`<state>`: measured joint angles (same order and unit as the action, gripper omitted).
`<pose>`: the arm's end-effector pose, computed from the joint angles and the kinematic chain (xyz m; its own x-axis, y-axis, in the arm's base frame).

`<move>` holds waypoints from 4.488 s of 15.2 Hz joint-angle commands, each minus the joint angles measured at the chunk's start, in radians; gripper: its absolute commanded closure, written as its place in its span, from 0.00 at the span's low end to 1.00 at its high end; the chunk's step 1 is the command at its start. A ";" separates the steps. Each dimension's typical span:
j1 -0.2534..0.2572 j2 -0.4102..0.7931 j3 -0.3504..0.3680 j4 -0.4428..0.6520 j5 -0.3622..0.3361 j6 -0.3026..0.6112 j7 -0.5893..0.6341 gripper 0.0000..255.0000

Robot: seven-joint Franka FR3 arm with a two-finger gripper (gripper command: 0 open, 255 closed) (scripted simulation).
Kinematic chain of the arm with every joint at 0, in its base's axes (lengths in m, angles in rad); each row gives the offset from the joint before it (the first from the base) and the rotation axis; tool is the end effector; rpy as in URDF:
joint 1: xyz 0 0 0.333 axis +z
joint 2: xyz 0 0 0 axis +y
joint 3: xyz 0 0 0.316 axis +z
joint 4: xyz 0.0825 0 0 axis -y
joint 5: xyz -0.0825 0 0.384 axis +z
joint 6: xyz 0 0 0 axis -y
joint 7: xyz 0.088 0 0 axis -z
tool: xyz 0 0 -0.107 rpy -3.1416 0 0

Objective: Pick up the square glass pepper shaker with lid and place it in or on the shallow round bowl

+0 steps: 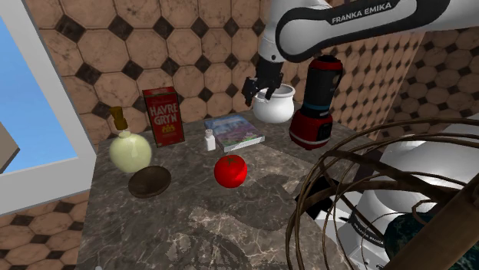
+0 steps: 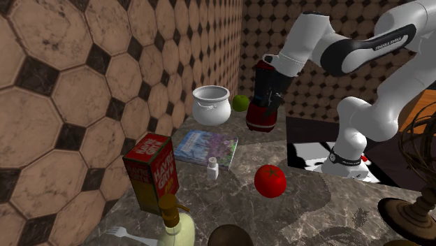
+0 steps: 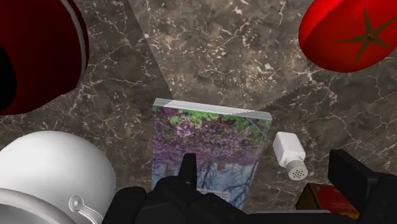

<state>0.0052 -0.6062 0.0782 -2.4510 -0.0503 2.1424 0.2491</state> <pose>0.3941 0.0345 0.5381 0.9422 -0.1415 0.3036 -0.1543 -0.9879 0.0185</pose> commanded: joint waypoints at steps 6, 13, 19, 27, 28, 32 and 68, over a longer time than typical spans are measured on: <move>-0.008 0.229 0.059 0.004 -0.039 0.249 0.068 0.00; -0.037 0.492 0.121 0.082 -0.158 0.447 0.185 0.00; -0.032 0.733 0.132 0.212 -0.345 0.555 0.342 0.00; -0.016 0.838 0.096 0.249 -0.423 0.617 0.399 0.00; -0.016 0.838 0.096 0.249 -0.423 0.617 0.399 0.00; -0.016 0.838 0.096 0.249 -0.423 0.617 0.399 0.00; -0.047 0.647 0.156 0.336 -0.209 0.358 0.208 1.00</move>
<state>-0.0411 0.0504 0.2338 -2.1182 -0.2683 2.5121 0.4657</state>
